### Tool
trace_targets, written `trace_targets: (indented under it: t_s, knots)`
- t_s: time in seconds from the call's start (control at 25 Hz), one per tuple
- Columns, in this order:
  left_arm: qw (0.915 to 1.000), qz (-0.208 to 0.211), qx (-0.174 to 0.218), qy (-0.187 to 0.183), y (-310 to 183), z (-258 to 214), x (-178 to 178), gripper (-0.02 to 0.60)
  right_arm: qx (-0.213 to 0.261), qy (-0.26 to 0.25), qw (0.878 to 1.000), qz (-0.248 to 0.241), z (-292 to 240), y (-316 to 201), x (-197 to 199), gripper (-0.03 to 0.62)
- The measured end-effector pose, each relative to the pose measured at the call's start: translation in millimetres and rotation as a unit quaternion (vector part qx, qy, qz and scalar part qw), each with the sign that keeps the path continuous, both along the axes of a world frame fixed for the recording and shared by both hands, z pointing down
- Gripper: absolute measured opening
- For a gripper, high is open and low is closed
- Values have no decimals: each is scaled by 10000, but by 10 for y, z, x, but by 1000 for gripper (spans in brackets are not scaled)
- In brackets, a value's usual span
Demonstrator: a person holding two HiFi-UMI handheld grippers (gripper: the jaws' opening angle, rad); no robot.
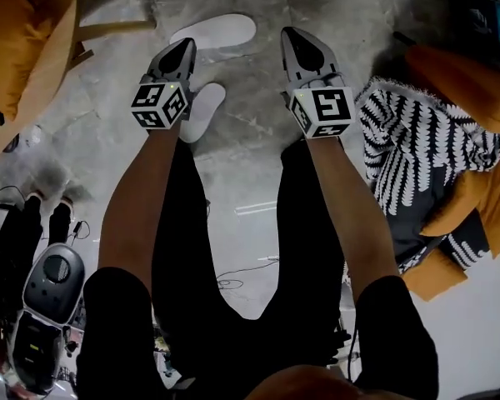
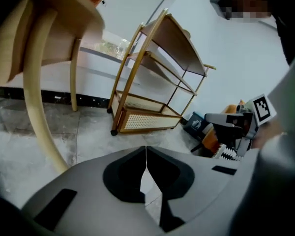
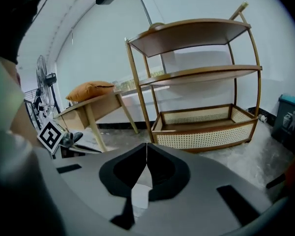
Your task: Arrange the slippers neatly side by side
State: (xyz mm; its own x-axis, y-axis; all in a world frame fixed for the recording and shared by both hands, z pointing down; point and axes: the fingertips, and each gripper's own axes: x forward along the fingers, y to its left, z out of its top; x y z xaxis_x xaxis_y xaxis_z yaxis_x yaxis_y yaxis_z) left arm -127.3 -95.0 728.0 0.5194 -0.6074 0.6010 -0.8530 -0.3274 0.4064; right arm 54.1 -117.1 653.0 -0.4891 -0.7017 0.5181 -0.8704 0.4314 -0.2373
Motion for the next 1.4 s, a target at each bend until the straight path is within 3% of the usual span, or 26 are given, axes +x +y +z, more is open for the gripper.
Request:
trace_targets:
  t_s: [0.16, 0.24, 0.4, 0.56, 0.96, 1.08, 1.2, 1.4]
  knots:
    - [9992, 188, -340, -126, 85, 581, 4, 20, -41, -28, 10000, -36, 348, 42, -62, 31]
    - [9977, 338, -576, -147, 165, 868, 37, 56, -47, -66, 10000, -22, 474, 71, -59, 31]
    - [9942, 168, -1057, -43, 260, 1329, -19, 72, -57, -81, 9999, -49, 683, 144, -29, 31]
    - [9901, 345, -1358, -18, 317, 1639, 45, 104, -100, -41, 9999, -11, 907, 173, 61, 31]
    - [9692, 451, -2395, 344, 416, 2146, 310, 154, 39, -66, 10000, -18, 1035, 68, 117, 31]
    - [9655, 389, -2548, 373, 401, 2184, 355, 139, -8, -31, 10000, -14, 1075, 73, 143, 31]
    - [9650, 223, -2580, 426, 368, 2158, 359, 57, -21, -3, 10000, -36, 1050, 84, 166, 31]
    - [9530, -192, -2823, 1083, 428, 2036, 428, 25, -88, 7, 10000, -9, 1014, 124, 206, 31]
